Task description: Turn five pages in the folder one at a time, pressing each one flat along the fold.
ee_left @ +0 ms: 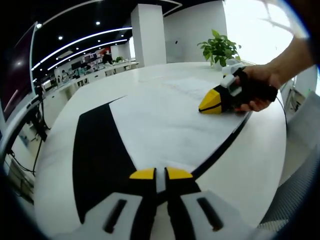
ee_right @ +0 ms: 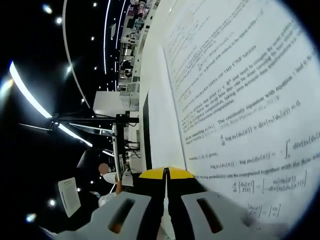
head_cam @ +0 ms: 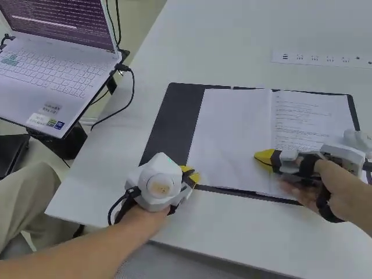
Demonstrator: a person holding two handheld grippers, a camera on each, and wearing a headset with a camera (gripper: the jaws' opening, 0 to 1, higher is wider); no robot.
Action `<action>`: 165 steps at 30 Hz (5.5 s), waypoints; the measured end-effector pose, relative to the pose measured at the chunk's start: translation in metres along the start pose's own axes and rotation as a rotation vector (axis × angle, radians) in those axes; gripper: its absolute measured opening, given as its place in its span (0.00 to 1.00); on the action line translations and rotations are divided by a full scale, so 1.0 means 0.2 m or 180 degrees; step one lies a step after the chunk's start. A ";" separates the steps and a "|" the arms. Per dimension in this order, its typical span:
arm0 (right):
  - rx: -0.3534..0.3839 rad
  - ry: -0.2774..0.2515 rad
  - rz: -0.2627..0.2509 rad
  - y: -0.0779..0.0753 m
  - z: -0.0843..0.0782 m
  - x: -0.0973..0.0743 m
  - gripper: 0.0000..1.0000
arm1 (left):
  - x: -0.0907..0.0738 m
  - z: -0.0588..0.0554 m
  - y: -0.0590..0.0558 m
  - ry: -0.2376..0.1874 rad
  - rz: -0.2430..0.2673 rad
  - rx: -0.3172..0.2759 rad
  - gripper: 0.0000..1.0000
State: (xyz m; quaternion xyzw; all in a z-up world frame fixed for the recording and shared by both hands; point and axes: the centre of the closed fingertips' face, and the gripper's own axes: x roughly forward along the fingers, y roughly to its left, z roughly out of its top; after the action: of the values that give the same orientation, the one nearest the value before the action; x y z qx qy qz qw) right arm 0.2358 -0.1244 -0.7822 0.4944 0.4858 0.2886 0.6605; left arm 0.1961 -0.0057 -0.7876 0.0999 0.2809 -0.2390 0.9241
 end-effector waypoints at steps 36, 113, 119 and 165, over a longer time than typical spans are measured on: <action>-0.0240 -0.1223 -0.0074 0.20 -0.09 -0.73 0.00 | -0.09 0.11 -0.03 0.0198 -0.0258 -0.0785 0.28; -0.2454 -0.1209 -0.1297 0.06 -0.14 -1.28 0.66 | 0.39 0.63 -1.04 0.0009 -0.0955 -0.0259 0.63; -0.2441 -0.1205 -0.1291 0.05 -0.13 -1.27 0.66 | 0.51 0.65 -1.06 -0.0071 -0.0867 -0.0293 0.60; -0.2312 -0.1246 -0.1278 0.02 -0.14 -1.26 0.62 | 0.67 0.55 -1.00 -0.0277 -0.0532 0.0225 0.10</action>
State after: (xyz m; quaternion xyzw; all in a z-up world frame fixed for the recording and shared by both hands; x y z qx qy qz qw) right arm 0.1183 -0.3300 -0.6899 0.1722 0.3055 0.2077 0.9132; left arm 0.2460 -0.2647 -0.7827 0.0982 0.2393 -0.3291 0.9082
